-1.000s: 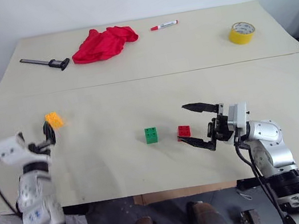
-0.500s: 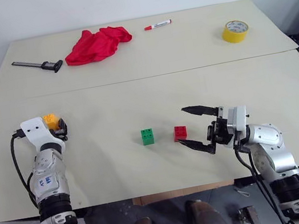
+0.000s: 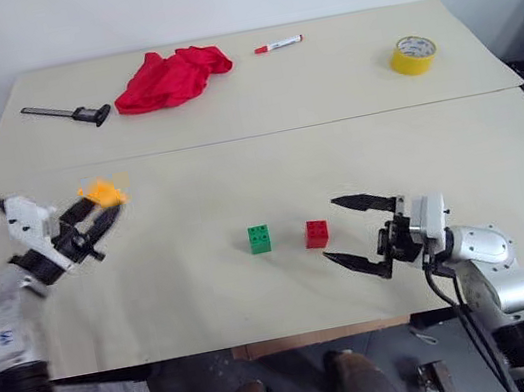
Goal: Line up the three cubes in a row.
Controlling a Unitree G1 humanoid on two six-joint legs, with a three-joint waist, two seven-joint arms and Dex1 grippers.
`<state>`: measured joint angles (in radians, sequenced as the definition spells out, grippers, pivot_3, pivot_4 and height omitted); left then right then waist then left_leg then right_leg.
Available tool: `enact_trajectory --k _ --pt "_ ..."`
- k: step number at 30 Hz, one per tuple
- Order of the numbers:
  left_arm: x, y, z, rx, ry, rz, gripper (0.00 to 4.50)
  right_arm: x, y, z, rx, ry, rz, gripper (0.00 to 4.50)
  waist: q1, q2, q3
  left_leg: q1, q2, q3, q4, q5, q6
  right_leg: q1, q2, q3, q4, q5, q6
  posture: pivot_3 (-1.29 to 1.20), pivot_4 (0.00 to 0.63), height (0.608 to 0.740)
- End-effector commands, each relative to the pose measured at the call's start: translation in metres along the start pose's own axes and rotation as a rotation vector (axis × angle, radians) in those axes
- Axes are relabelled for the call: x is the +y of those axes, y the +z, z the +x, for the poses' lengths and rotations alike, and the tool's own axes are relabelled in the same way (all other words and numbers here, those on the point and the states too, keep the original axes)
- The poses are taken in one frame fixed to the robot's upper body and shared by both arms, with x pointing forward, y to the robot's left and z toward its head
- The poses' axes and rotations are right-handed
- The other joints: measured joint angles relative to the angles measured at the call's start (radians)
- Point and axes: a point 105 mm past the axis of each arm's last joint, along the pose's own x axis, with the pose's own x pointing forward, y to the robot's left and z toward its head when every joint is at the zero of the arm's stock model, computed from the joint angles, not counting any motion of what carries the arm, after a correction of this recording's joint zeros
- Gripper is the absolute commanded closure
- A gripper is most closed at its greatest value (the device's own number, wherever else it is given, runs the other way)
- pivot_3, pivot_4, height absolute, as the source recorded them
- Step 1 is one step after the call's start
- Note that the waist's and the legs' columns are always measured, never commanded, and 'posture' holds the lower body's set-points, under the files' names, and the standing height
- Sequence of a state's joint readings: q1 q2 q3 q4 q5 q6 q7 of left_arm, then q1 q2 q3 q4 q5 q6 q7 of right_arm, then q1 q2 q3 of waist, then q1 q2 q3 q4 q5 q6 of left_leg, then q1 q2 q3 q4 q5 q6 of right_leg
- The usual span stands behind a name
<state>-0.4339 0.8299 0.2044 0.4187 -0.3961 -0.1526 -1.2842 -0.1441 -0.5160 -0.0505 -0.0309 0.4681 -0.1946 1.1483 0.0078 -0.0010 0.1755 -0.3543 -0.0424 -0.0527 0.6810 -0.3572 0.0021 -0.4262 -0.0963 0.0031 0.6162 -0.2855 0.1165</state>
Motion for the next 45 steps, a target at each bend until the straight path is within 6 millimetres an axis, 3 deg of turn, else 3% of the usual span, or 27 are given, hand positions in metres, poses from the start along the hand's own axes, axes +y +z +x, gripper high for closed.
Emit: enact_trajectory --k 1,5,9,25,29,35,38,41,45 --pt "-0.028 -0.017 0.027 -0.002 -0.297 0.027 3.02 0.000 0.011 -0.002 -0.025 0.010 -0.024 0.00 0.006 0.001 0.000 0.000 -0.001 0.000 0.000 0.000 0.000 0.000 0.000 0.000 0.000 0.000 0.000 0.00 0.150 0.740" --pt "-0.038 -0.032 0.056 -0.014 -0.393 0.026 3.02 -0.001 0.014 -0.003 -0.022 0.003 -0.034 0.00 0.007 -0.001 0.001 -0.001 -0.001 0.001 0.001 0.000 0.002 -0.001 0.005 0.000 0.004 0.001 0.001 0.00 0.150 0.740" --pt "-0.038 -0.032 0.080 -0.047 -0.413 0.021 3.02 0.001 0.016 -0.009 -0.005 -0.019 -0.041 0.00 -0.001 -0.003 0.002 -0.005 0.001 0.002 0.001 0.000 0.002 -0.005 0.008 0.001 0.005 0.001 0.002 0.00 0.150 0.740" --pt "-0.048 -0.036 0.088 -0.012 -0.525 0.009 3.02 0.005 0.015 -0.007 -0.016 -0.051 -0.036 0.00 -0.008 -0.003 0.002 -0.004 0.001 0.004 0.002 0.000 0.003 -0.005 0.009 0.002 0.006 0.001 0.003 0.00 0.150 0.740" --pt "-0.051 -0.041 0.085 0.014 -0.538 -0.003 1.78 0.003 0.014 -0.006 -0.017 -0.038 -0.034 0.00 -0.008 -0.004 0.002 -0.004 0.001 0.004 0.002 0.000 0.003 -0.005 0.009 0.003 0.006 0.002 0.003 0.00 0.150 0.740" --pt "-0.026 -0.032 0.065 -0.028 -0.328 -0.002 0.03 0.001 0.018 -0.006 -0.025 0.031 -0.036 0.00 -0.013 -0.003 0.002 -0.004 0.002 0.004 0.002 0.000 0.003 -0.005 0.010 0.003 0.006 0.001 0.003 0.00 0.150 0.740" --pt "-0.013 -0.021 0.035 -0.060 -0.168 -0.016 0.03 -0.005 0.025 -0.008 -0.042 0.088 -0.037 0.00 -0.020 -0.003 0.002 -0.004 0.004 0.004 0.002 -0.001 0.002 -0.006 0.008 0.004 0.006 0.001 0.003 0.00 0.150 0.740" --pt "-0.015 -0.015 0.008 -0.024 -0.045 -0.042 0.03 -0.010 0.027 -0.009 -0.018 0.163 0.004 0.00 -0.024 -0.003 0.002 -0.004 0.004 0.003 0.002 -0.001 0.002 -0.006 0.003 0.003 0.005 0.001 0.003 0.00 0.150 0.740" --pt "-0.019 -0.012 -0.002 0.047 0.077 -0.073 0.03 -0.008 0.017 -0.012 0.079 0.304 -0.023 0.00 -0.011 -0.003 0.002 -0.004 0.003 0.002 0.001 -0.001 0.003 -0.004 0.001 0.004 0.004 0.001 0.002 0.00 0.150 0.740"
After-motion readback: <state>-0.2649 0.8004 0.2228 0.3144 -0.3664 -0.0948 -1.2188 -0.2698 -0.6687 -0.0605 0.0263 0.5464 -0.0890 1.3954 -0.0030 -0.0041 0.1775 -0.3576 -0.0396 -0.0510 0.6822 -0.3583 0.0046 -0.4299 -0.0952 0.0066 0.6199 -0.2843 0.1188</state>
